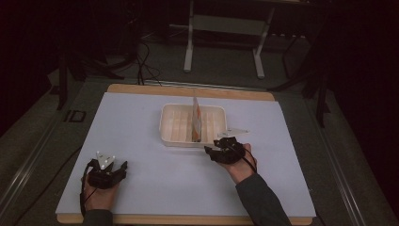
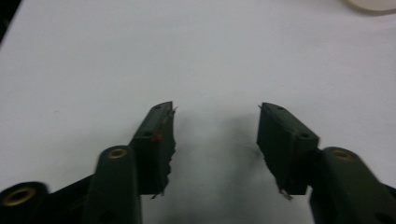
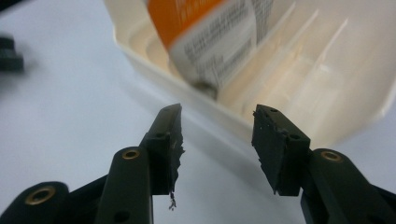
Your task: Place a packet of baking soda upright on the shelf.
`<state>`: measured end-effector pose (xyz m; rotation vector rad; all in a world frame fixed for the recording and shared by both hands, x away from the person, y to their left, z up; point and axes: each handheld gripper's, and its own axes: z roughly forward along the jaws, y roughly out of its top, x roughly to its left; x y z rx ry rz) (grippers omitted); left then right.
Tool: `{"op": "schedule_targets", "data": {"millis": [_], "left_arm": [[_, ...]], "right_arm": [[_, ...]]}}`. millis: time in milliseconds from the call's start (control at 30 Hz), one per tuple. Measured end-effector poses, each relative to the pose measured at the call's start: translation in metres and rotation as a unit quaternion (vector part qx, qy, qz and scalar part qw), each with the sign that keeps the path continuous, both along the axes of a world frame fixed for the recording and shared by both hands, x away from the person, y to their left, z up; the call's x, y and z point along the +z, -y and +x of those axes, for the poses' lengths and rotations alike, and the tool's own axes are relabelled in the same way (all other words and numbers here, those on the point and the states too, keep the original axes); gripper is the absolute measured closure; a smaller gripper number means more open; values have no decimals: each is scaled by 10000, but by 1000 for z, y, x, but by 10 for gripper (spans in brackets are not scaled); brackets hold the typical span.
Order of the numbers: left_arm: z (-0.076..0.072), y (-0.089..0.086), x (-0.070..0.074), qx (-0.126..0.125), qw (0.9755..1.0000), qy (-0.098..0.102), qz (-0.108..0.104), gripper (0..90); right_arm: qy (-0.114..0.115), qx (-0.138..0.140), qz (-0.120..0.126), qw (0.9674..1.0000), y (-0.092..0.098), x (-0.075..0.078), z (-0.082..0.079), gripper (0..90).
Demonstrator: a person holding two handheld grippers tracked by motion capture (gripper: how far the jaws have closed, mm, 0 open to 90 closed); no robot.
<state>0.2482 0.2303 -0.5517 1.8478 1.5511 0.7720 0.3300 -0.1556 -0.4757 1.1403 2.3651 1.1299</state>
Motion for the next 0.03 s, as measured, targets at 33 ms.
{"op": "schedule_targets", "data": {"millis": [33], "left_arm": [[0, 1, 0, 91, 9999, -1, 53, 381]], "right_arm": [[-35, 104, -164, 9998, 8, -6, -3, 484]]}}
